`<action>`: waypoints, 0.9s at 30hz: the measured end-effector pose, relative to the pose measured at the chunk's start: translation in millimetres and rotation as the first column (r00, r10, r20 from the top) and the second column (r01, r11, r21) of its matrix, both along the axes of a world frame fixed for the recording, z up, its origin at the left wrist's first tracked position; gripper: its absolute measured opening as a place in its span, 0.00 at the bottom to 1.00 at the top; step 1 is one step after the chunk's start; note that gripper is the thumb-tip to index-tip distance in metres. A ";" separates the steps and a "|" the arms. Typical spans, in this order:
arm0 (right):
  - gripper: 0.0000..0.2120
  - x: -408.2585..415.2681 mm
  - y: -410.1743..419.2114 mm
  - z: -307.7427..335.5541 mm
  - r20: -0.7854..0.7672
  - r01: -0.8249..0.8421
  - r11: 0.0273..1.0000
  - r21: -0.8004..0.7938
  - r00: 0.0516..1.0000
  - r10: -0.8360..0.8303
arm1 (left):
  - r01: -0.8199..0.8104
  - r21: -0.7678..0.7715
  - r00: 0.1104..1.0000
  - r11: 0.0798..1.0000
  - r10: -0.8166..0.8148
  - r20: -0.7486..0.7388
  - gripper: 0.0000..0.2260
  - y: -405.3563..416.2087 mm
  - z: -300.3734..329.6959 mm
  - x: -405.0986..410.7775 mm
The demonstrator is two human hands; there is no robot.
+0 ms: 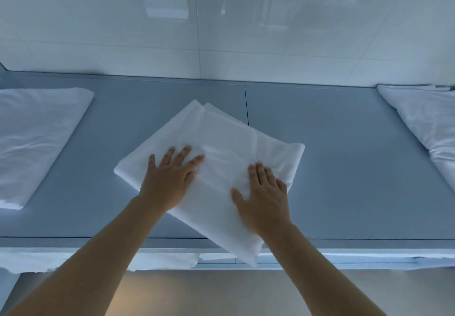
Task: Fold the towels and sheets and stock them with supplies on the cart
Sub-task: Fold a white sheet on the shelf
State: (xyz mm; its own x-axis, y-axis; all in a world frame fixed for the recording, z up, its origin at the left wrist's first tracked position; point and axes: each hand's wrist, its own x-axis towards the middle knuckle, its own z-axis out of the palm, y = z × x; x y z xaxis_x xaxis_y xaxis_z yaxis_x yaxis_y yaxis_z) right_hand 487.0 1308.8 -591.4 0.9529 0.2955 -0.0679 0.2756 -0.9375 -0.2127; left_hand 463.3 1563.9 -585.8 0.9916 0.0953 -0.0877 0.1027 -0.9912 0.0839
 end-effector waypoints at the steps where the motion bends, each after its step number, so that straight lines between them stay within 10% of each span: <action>1: 0.42 -13.7 1.3 2.6 -0.005 0.011 1.000 -0.013 1.000 -0.011 | -0.085 -0.013 0.996 0.996 0.085 0.001 0.22 -10.4 1.4 -2.2; 9: 0.20 -10.9 -10.3 18.0 0.213 -0.026 0.999 -0.022 0.977 0.030 | -0.125 -0.059 0.985 0.990 0.132 0.115 0.30 -70.6 -22.7 -57.5; 14: 0.37 75.9 -10.5 22.5 -0.129 0.153 0.987 -0.044 0.979 -0.158 | -0.002 -0.048 0.994 0.999 0.007 0.105 0.30 -51.9 -23.4 -61.7; 18: 0.43 55.0 6.2 12.7 -0.121 0.180 0.984 0.017 0.977 -0.176 | 0.096 -0.031 0.991 0.995 -0.093 0.094 0.28 -22.5 -14.6 -62.8; 27: 0.44 -7.6 39.2 8.9 -0.141 0.289 0.951 0.114 0.952 -0.272 | -0.560 -0.087 0.828 0.824 0.561 -0.019 0.30 -21.3 1.7 -91.1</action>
State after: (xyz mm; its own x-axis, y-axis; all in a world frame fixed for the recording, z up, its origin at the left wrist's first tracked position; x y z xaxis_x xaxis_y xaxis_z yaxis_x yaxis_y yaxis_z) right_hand 479.4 1348.0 -582.5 0.9853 0.0315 -0.1678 -0.0305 -0.9346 -0.3545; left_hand 372.2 1542.6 -584.1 0.7700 0.6276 -0.1149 0.6378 -0.7518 0.1675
